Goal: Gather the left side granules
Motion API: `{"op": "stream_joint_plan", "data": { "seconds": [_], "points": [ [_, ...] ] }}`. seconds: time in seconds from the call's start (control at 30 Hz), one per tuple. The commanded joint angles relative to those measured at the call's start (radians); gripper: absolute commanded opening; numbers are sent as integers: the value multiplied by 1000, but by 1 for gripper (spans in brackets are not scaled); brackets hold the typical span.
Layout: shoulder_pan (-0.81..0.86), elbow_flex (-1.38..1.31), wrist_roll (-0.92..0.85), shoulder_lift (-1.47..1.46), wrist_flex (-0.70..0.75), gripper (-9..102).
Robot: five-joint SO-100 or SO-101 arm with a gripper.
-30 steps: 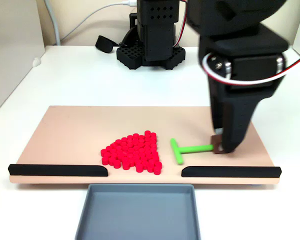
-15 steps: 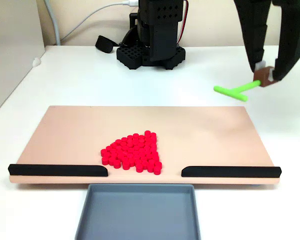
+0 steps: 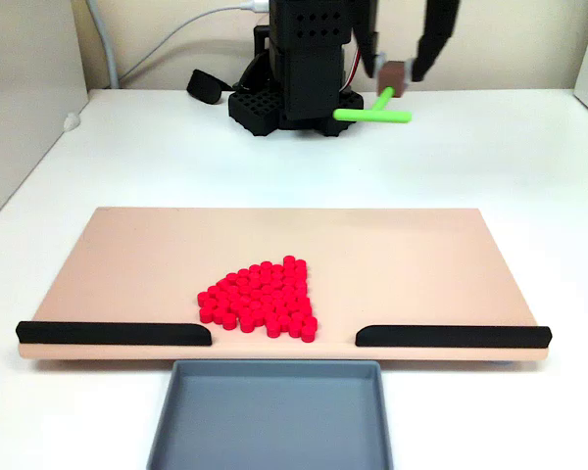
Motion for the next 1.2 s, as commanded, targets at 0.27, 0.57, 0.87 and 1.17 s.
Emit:
{"op": "stream_joint_plan", "data": {
  "seconds": [0.27,0.57,0.87,1.17],
  "points": [
    [253,20,-515,20,-37,0],
    [230,5,-526,-77,-126,0],
    [229,6,-537,-95,-127,0],
    [227,9,-563,-120,-126,0]
  ]
}}
